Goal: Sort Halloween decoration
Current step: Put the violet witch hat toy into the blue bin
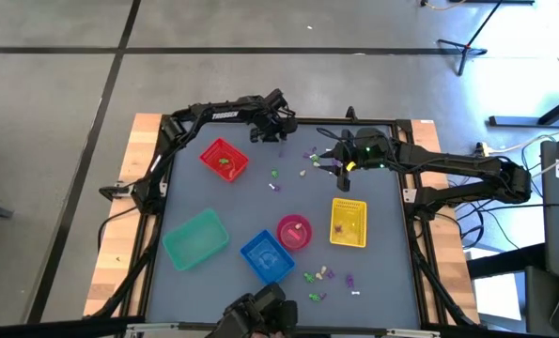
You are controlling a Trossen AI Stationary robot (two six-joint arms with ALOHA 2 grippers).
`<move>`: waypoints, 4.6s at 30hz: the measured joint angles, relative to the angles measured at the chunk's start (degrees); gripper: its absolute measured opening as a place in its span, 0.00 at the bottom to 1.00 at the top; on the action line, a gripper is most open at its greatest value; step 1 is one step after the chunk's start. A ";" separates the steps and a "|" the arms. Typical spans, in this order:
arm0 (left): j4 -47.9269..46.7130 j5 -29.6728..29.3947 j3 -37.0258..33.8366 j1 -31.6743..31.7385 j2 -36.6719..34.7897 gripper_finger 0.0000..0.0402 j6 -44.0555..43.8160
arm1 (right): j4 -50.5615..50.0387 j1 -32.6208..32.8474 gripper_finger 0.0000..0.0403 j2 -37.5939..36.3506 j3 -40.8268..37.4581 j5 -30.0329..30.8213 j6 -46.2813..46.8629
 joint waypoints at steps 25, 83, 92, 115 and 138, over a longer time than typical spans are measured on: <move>-4.13 0.16 0.00 0.98 0.00 0.23 -1.93 | 0.00 -0.02 0.39 0.00 0.00 0.00 0.01; -30.05 -12.86 10.26 -5.94 -0.48 0.23 67.99 | -1.68 -0.02 0.39 0.00 0.00 0.00 0.00; -26.92 -14.71 7.30 -8.69 -0.44 0.23 76.75 | -1.70 -0.02 0.39 0.00 0.00 0.00 0.00; -22.44 -16.48 4.70 -8.47 -0.42 0.23 76.71 | -1.73 -0.01 0.39 0.00 0.00 0.00 0.00; -19.77 -13.78 -0.78 -7.23 -0.90 0.23 74.01 | -1.73 0.00 0.39 0.00 0.00 0.00 0.00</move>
